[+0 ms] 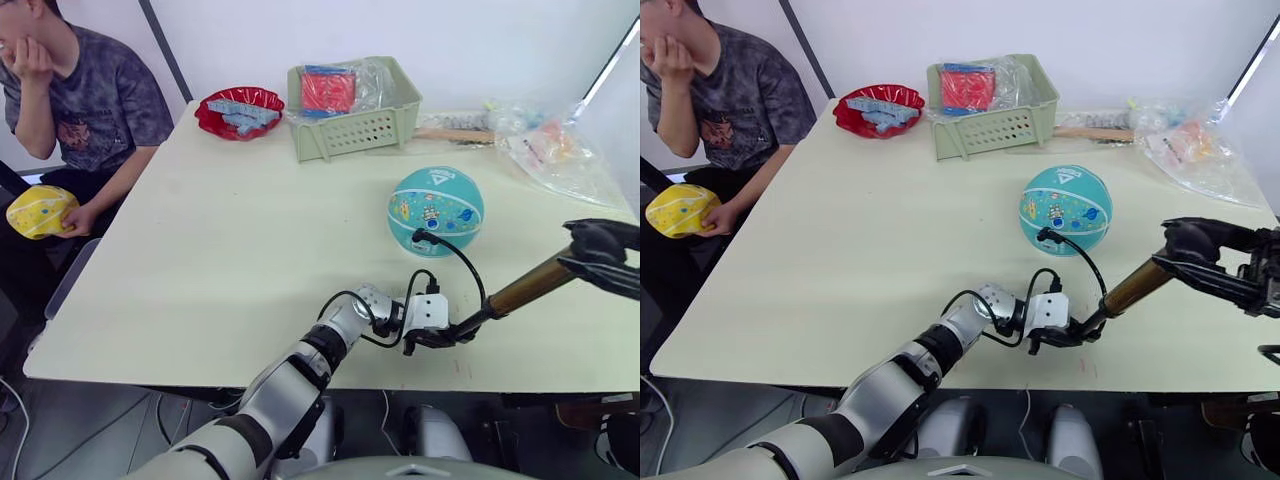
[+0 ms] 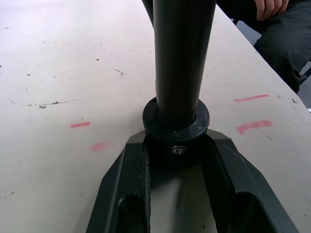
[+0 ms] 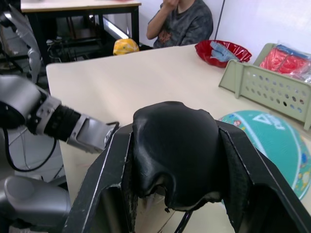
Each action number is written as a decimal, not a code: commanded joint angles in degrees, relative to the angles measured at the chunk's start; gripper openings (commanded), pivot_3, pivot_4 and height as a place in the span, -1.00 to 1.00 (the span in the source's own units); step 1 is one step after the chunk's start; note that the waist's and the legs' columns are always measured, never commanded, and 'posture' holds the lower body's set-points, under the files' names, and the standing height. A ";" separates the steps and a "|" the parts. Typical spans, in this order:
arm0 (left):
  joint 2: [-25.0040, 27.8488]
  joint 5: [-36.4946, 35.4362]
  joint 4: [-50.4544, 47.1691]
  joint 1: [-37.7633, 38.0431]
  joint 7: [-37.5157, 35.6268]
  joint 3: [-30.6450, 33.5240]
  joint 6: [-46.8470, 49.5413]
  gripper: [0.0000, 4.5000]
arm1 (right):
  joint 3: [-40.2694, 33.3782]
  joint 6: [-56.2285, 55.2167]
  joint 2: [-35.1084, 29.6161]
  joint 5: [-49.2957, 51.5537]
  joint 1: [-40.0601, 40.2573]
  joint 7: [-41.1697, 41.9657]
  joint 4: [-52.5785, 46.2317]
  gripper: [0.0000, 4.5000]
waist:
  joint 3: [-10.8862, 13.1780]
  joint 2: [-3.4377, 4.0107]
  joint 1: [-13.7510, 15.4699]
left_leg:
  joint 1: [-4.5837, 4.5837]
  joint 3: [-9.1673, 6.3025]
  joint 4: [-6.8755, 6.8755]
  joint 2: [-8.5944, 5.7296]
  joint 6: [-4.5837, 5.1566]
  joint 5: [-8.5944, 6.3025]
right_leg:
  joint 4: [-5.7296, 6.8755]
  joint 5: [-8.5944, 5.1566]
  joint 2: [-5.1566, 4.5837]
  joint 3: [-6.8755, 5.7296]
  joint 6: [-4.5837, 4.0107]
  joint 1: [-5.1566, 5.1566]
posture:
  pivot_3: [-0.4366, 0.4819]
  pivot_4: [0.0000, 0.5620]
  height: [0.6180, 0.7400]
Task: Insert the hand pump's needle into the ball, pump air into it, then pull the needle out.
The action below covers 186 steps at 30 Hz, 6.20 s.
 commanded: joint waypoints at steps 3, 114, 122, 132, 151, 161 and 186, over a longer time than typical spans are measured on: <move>1.85 3.80 5.57 2.37 -0.39 -2.68 2.42 -0.51 | 8.72 -2.84 3.81 -5.35 1.81 0.47 -0.66 -0.28 | -0.14 -0.09 -0.08 | 0.07 -0.10 0.02 0.00 -0.02 0.01 | 0.00 0.00 0.00 -0.09 0.00 0.10 | -0.05 -0.47 0.96; 1.78 3.74 7.75 0.87 0.34 -2.49 1.65 -0.51 | -2.34 6.12 -3.48 11.33 -11.07 -17.70 -3.01 -0.28 | 0.39 0.32 0.01 | -0.11 -0.90 0.06 -0.33 -0.24 0.16 | 0.08 -0.14 -0.06 -0.57 -0.21 0.18 | -0.05 -0.47 0.96; 1.58 3.72 7.83 0.95 0.70 -2.43 1.67 -0.51 | 5.14 5.15 0.60 4.88 -7.70 -15.76 -5.08 -0.28 | 0.39 0.25 0.00 | -0.11 -0.91 0.07 -0.34 -0.24 0.16 | 0.07 -0.14 -0.07 -0.57 -0.20 0.19 | -0.05 -0.47 0.96; 1.41 3.68 7.98 0.76 1.14 -2.38 1.80 -0.51 | 17.91 -1.24 7.36 -8.49 -0.27 -14.40 -1.83 -0.28 | 0.04 -0.19 -0.03 | -0.01 -0.95 0.07 -0.33 -0.25 0.16 | 0.09 -0.14 -0.02 -0.60 -0.19 0.20 | -0.05 -0.47 0.96; 2.08 3.63 7.71 0.95 0.59 -2.42 1.71 -0.51 | 25.05 -12.06 13.29 -20.10 4.15 -13.37 2.02 -0.28 | -0.17 -0.17 -0.08 | 0.07 -0.97 0.06 -0.32 -0.26 0.16 | 0.12 -0.15 0.04 -0.60 -0.18 0.22 | -0.05 -0.47 0.96; 2.45 3.71 7.51 1.31 0.39 -2.51 1.56 -0.51 | 9.05 -1.97 6.71 -4.75 2.02 -15.14 -5.33 -0.28 | 0.23 0.24 0.03 | -0.04 -0.97 0.04 -0.34 -0.27 0.16 | 0.10 -0.14 -0.01 -0.61 -0.19 0.18 | -0.05 -0.47 0.96; 1.43 3.86 8.22 1.08 0.87 -2.63 1.42 -0.51 | -2.36 10.81 -3.53 7.50 -2.87 -15.54 -4.41 -0.28 | 0.46 0.21 0.10 | -0.18 -0.94 0.05 -0.37 -0.26 0.16 | 0.00 -0.14 -0.11 -0.62 -0.20 0.19 | -0.05 -0.47 0.96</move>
